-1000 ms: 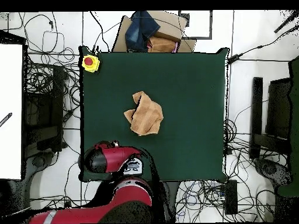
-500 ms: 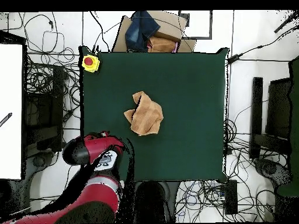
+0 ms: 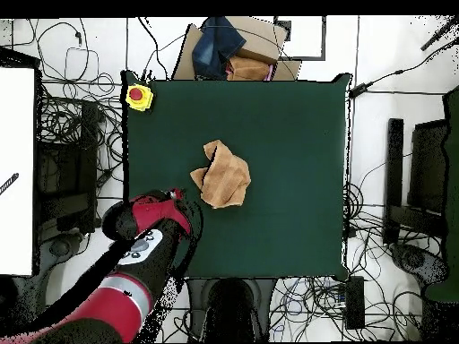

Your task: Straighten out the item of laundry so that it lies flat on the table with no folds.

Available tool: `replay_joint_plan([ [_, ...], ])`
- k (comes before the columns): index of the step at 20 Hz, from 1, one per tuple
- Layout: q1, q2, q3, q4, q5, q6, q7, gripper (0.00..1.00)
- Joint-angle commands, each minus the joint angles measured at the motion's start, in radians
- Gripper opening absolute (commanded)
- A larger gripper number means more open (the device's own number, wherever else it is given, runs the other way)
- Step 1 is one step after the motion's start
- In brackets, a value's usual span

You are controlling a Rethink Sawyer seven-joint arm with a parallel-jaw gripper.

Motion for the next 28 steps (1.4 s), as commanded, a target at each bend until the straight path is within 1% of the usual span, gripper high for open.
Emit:
replay_joint_plan([
  [1,0.078,0.235,-0.260,-0.204,0.153,0.136,0.318,1.00],
  [3,0.098,0.287,-0.297,-0.233,0.188,0.148,0.336,1.00],
  [5,0.085,0.301,-0.271,-0.241,0.206,0.120,0.323,1.00],
  [6,0.059,0.290,-0.219,-0.240,0.198,0.086,0.294,1.00],
  [7,0.012,0.267,-0.133,-0.232,0.184,0.038,0.253,1.00],
  [10,-0.034,0.257,-0.051,-0.234,0.177,-0.017,0.224,1.00],
  [13,-0.101,0.224,0.038,-0.229,0.125,-0.043,0.165,1.00],
  [18,-0.152,0.201,0.065,-0.233,0.072,-0.030,0.108,1.00],
  [23,-0.161,0.207,0.072,-0.238,0.050,-0.040,0.116,1.00],
  [26,-0.165,0.206,0.086,-0.242,0.058,-0.058,0.135,1.00],
  [28,-0.152,0.213,0.087,-0.249,0.089,-0.075,0.174,1.00],
])
